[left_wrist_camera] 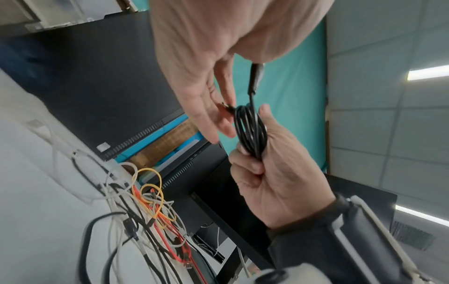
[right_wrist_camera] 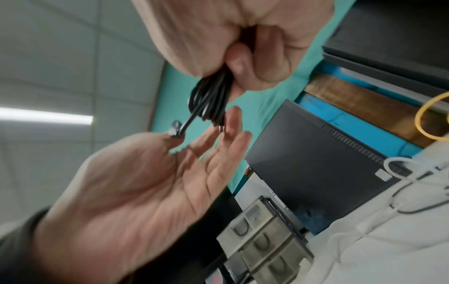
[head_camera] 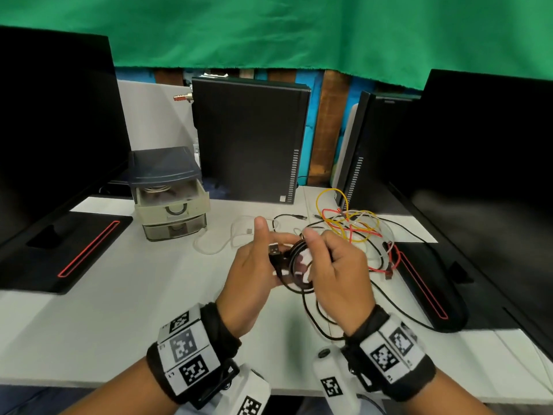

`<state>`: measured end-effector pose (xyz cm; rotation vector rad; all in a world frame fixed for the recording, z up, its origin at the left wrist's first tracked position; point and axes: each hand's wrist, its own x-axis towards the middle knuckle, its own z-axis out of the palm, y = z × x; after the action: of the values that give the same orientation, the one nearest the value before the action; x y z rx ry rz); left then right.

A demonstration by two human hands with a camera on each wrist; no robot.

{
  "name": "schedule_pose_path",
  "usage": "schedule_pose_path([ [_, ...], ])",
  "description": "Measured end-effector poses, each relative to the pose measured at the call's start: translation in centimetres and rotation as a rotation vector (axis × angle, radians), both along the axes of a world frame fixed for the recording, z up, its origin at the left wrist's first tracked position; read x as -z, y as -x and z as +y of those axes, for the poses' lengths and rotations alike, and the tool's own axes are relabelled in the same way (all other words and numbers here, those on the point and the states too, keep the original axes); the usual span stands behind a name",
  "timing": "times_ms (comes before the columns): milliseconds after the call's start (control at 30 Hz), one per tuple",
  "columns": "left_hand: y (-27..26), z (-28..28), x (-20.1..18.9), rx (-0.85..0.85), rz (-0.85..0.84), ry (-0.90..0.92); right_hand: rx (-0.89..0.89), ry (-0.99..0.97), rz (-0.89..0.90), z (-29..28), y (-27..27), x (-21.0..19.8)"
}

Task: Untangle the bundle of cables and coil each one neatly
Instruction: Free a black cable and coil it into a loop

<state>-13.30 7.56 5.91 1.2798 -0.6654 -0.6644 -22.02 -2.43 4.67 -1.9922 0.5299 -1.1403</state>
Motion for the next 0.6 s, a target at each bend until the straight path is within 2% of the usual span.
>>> schedule_pose_path([
  [100,0.2,0.0,-0.3,-0.028,0.076,0.05,0.052,-0.112,-0.098,-1.3,0.1,-0.7],
  [167,0.2,0.0,-0.1,0.015,0.169,0.031,0.066,-0.15,-0.146,-1.7,0.3,-1.0],
  [300,-0.4,0.3,0.6,0.146,0.652,-0.067,0.122,-0.166,-0.168,-2.1,0.4,-1.1],
  [333,-0.6,0.4,0.7,0.168,0.707,-0.097,0.137,-0.18,-0.166,-2.4,0.4,-1.1],
  [467,-0.6,0.5,1.0,0.257,0.587,-0.183,0.181,-0.213,-0.169,-3.5,0.6,-1.2],
  [600,-0.6,0.0,0.8,0.286,0.514,-0.041,0.169,-0.229,-0.189,-3.9,0.7,-1.3],
])
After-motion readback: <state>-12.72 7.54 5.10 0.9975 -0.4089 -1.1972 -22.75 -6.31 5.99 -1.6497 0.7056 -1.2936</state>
